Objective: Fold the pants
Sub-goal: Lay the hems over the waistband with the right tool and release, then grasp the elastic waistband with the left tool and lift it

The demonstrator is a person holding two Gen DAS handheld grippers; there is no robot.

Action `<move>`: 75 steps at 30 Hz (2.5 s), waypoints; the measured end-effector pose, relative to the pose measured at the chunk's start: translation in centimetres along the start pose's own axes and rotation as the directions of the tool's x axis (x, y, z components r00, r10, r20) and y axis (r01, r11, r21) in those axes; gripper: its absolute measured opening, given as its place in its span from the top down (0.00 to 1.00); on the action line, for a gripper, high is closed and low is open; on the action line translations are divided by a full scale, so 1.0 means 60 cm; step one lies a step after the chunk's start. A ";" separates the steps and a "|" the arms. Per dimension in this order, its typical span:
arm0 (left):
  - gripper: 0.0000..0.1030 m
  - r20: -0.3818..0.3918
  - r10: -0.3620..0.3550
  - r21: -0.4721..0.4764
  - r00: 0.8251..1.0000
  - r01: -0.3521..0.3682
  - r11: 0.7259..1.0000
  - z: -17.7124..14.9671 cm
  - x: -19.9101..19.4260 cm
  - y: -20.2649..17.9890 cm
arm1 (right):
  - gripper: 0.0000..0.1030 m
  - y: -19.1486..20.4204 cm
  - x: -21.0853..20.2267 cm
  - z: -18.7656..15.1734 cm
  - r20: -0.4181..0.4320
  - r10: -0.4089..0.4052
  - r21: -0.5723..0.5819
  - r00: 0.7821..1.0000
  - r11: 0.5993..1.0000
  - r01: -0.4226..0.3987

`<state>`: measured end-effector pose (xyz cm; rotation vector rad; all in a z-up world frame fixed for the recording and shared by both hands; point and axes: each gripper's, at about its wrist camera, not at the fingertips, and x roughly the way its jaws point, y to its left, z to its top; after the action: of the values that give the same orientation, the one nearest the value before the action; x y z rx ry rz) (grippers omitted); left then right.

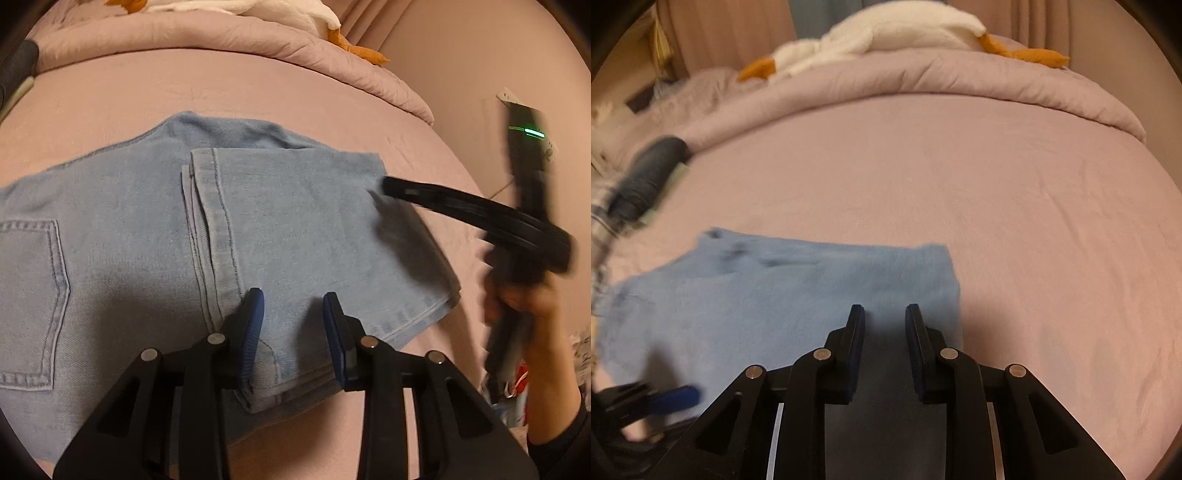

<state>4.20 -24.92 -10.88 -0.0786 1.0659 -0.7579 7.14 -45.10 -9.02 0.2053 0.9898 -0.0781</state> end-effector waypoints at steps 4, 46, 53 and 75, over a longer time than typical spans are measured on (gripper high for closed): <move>0.68 0.006 -0.011 -0.002 1.000 0.011 1.000 0.006 0.002 0.004 | 0.77 0.015 -0.073 -0.068 0.084 0.006 -0.009 0.996 1.000 -0.005; 0.24 0.340 0.089 -0.670 0.936 0.174 0.722 -0.183 -0.258 0.276 | 0.54 0.159 -0.121 -0.209 0.068 0.302 -0.005 0.951 0.953 -0.303; 0.07 0.355 0.181 -0.668 0.917 0.113 0.735 -0.134 -0.232 0.282 | 0.54 0.182 -0.111 -0.198 0.048 0.315 -0.043 0.948 0.949 -0.313; 0.72 0.343 0.274 -0.418 0.899 -0.115 0.901 -0.098 -0.268 0.238 | 0.87 0.353 0.152 0.021 -0.199 0.175 -0.154 0.964 0.966 -0.207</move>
<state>2.73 -2.94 -7.47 -0.4408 0.8051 -0.3125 16.56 -24.39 -13.09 0.1485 1.1498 0.2078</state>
